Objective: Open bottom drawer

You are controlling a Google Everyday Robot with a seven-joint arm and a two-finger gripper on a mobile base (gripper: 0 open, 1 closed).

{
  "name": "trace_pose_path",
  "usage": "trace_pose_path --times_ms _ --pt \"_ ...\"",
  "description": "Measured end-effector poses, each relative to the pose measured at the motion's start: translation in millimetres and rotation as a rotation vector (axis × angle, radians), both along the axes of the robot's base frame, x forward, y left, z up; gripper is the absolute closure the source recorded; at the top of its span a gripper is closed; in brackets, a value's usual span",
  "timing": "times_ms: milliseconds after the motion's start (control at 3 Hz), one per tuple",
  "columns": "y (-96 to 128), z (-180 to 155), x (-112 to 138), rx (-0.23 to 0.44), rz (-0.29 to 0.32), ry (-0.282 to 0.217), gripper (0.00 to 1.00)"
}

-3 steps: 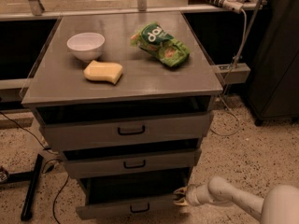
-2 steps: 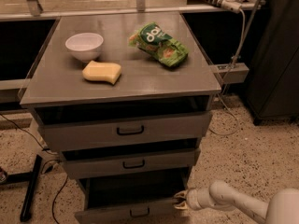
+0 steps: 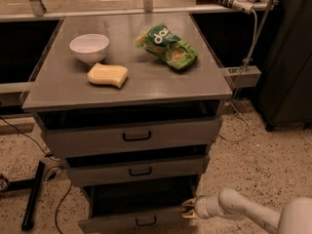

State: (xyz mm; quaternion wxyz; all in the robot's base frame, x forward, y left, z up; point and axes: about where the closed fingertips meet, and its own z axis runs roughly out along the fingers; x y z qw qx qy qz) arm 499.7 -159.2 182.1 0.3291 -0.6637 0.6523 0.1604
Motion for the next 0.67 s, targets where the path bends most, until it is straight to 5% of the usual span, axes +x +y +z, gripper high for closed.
trace_pose_path --times_ms 333,667 --pt "-1.3 -0.9 -1.7 0.003 0.003 0.008 0.35" --pt "-3.5 -3.2 -6.3 0.008 0.005 0.02 0.38"
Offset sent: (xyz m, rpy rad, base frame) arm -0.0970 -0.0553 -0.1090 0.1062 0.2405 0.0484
